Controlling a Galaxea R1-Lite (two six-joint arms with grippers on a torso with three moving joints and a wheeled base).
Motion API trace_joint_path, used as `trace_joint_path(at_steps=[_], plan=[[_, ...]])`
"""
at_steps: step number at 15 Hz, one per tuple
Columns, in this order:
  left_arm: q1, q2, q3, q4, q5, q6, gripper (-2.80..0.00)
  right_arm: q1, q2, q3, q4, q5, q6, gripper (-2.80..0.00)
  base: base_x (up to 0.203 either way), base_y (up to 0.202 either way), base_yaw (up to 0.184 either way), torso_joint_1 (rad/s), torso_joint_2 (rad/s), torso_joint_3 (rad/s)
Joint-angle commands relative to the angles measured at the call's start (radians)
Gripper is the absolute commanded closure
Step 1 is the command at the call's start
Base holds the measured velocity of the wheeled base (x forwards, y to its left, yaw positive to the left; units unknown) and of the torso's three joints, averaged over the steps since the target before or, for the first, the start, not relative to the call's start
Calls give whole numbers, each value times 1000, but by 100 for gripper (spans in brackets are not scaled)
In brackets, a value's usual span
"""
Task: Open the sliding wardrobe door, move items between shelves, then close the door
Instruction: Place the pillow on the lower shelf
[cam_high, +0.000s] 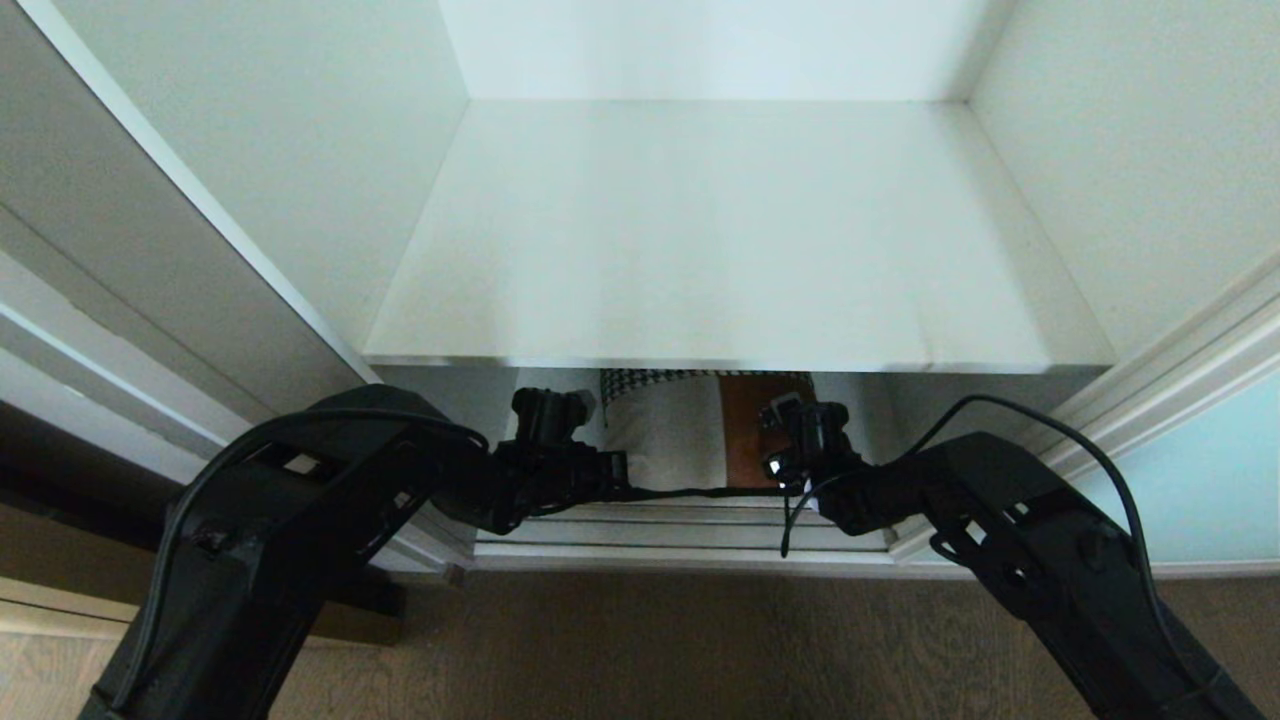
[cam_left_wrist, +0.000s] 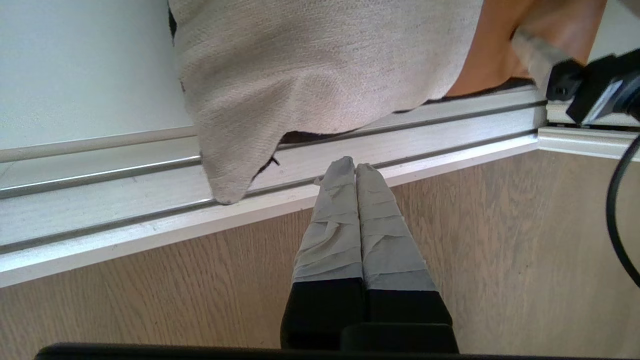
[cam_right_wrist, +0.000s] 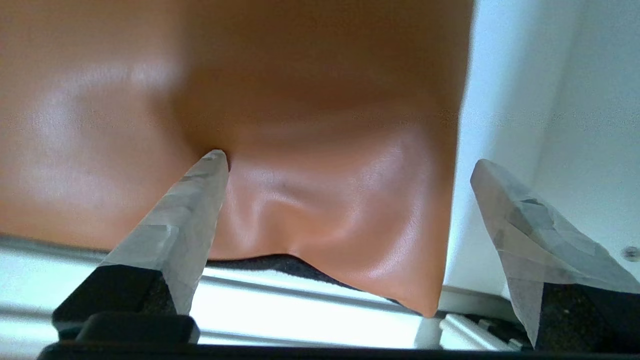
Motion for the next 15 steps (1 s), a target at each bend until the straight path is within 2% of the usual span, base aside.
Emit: trace_joint_path(at_steps=[1,4,8,15], plan=[[0,-3,3,-3,-1,-3,0,0,12,2,-34,-11,-1,-280,0,0,0,0,0,0],[0,-10,15,-2,-3,-1,0,2,-14,65,-46,-29,1,-280,0,0,0,0,0,0],[-1,-10,22,-2,-1,3,0,5,-105,279,-73,-24,13,-280,0,0,0,0,0,0],[-37,-113,75,35,15,14,0,13,-234,680,-307,-21,17,-280,0,0,0,0,0,0]])
